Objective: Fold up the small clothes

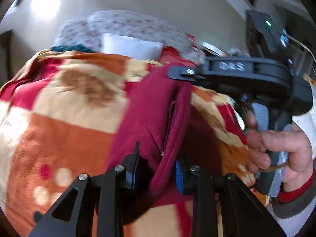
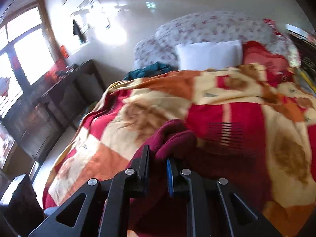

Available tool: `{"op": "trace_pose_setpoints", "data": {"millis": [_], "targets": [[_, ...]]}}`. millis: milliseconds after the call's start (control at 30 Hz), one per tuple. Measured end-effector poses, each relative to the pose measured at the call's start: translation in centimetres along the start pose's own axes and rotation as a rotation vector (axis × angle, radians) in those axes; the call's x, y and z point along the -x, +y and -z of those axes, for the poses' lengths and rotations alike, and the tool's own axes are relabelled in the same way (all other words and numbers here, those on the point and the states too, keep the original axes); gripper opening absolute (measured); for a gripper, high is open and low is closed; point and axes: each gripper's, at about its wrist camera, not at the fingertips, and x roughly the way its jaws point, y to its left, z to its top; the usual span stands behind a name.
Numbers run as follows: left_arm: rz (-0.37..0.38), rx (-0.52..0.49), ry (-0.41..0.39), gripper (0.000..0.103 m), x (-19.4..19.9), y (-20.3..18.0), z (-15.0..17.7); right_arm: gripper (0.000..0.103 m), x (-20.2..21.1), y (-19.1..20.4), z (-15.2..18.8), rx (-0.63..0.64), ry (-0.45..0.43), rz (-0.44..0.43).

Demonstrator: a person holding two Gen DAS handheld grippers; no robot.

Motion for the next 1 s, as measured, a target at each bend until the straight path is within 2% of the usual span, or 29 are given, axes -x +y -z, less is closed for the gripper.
{"op": "trace_pose_setpoints", "data": {"millis": [67, 133, 233, 300, 367, 400, 433, 467, 500, 533, 567, 600, 633, 700, 800, 900, 967, 1000], "targets": [[0.007, -0.052, 0.03, 0.028, -2.0, -3.4, 0.6, 0.015, 1.4, -3.2, 0.9, -0.056, -0.023, 0.018], [0.004, -0.085, 0.069, 0.028, -4.8, -6.0, 1.4, 0.015, 1.6, -5.8, 2.1, -0.085, -0.027, 0.075], [-0.032, -0.103, 0.141, 0.028, -9.2, -8.2, 3.0, 0.015, 0.7, -10.3, 4.9, -0.196, 0.015, 0.098], [-0.061, -0.107, 0.162, 0.028, -11.1, -8.6, 4.0, 0.018, 0.9, -12.4, 6.6, -0.268, 0.008, 0.077], [-0.062, -0.125, 0.135, 0.034, -10.7, -8.9, 4.3, 0.018, 2.0, -13.9, 7.6, -0.346, -0.017, 0.025], [-0.05, -0.129, 0.135, 0.037, -10.1, -8.7, 4.2, 0.023, 2.6, -14.2, 7.9, -0.373, -0.034, 0.002], [-0.03, -0.135, 0.152, 0.047, -9.3, -8.7, 4.1, 0.027, 3.4, -14.2, 8.4, -0.391, -0.061, -0.031], [-0.017, -0.143, 0.169, 0.054, -8.4, -8.6, 4.0, 0.036, 4.3, -13.8, 8.7, -0.385, -0.086, -0.061], [-0.017, -0.157, 0.163, 0.055, -7.0, -8.3, 4.0, 0.045, 4.9, -13.2, 8.9, -0.367, -0.097, -0.082], [-0.036, -0.17, 0.139, 0.056, -5.6, -8.0, 4.3, 0.051, 5.2, -12.6, 9.1, -0.35, -0.1, -0.092], [-0.075, -0.182, 0.103, 0.062, -3.6, -7.1, 4.4, 0.066, 5.4, -11.8, 9.3, -0.327, -0.095, -0.095], [-0.094, -0.184, 0.083, 0.066, -2.4, -6.2, 4.4, 0.074, 5.6, -11.1, 9.6, -0.312, -0.091, -0.087], [-0.123, -0.177, 0.062, 0.07, -1.2, -5.2, 4.4, 0.075, 5.8, -10.8, 10.0, -0.306, -0.091, -0.087], [-0.179, -0.161, 0.033, 0.071, 0.2, -4.0, 4.5, 0.075, 5.3, -10.3, 10.3, -0.309, -0.081, -0.097], [-0.224, -0.169, 0.034, 0.071, -0.7, -2.2, 3.9, 0.075, 3.5, -10.0, 11.0, -0.329, -0.037, -0.097], [-0.234, -0.197, 0.036, 0.071, -2.6, -0.7, 3.4, 0.075, 1.9, -10.4, 11.3, -0.356, 0.017, 0.001], [-0.217, -0.191, 0.035, 0.071, -3.9, 0.4, 2.7, 0.074, 1.6, -10.7, 11.2, -0.383, 0.012, -0.026], [-0.201, -0.19, 0.045, 0.071, -4.1, 0.8, 2.7, 0.074, 1.3, -10.6, 11.0, -0.376, 0.031, 0.025]]}}
